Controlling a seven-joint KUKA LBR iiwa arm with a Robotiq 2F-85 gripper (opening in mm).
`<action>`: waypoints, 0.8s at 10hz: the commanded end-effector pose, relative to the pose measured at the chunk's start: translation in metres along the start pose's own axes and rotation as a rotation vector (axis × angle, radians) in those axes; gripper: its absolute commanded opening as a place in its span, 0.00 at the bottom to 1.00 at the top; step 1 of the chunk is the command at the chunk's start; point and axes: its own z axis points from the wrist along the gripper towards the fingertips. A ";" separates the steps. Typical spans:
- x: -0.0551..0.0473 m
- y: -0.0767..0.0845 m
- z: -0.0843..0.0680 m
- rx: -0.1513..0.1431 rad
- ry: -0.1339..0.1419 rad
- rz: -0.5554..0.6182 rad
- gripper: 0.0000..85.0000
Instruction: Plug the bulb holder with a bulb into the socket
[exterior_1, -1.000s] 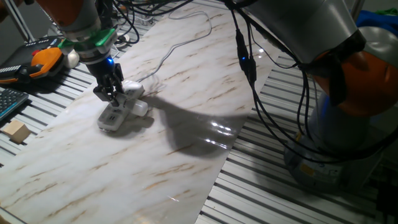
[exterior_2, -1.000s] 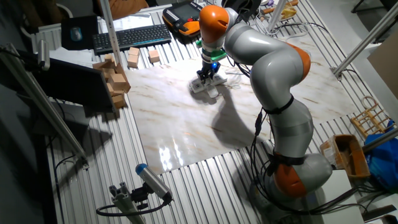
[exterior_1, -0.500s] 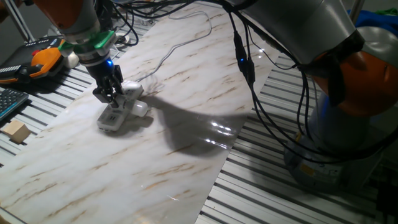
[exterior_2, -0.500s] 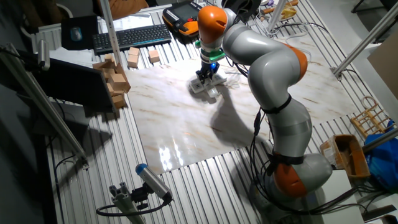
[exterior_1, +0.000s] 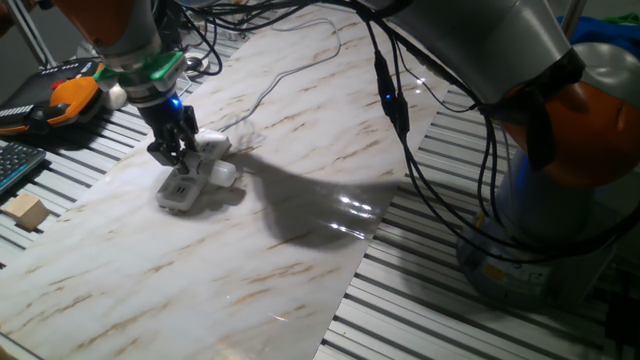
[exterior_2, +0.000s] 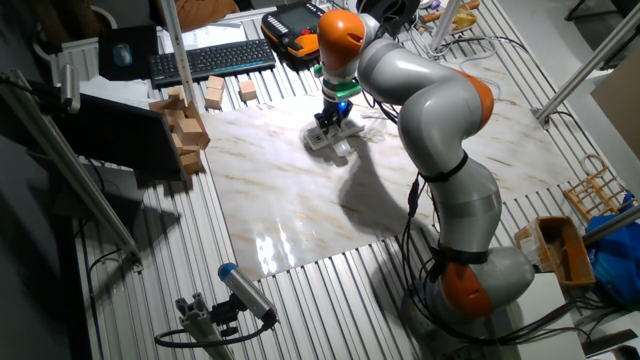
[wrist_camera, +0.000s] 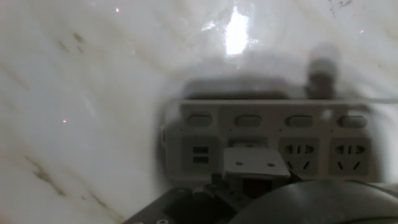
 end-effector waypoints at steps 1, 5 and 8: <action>0.000 0.000 -0.002 0.004 -0.007 0.006 0.00; -0.001 0.002 -0.002 0.010 -0.006 0.021 0.20; -0.003 0.002 0.000 0.012 -0.008 0.026 0.20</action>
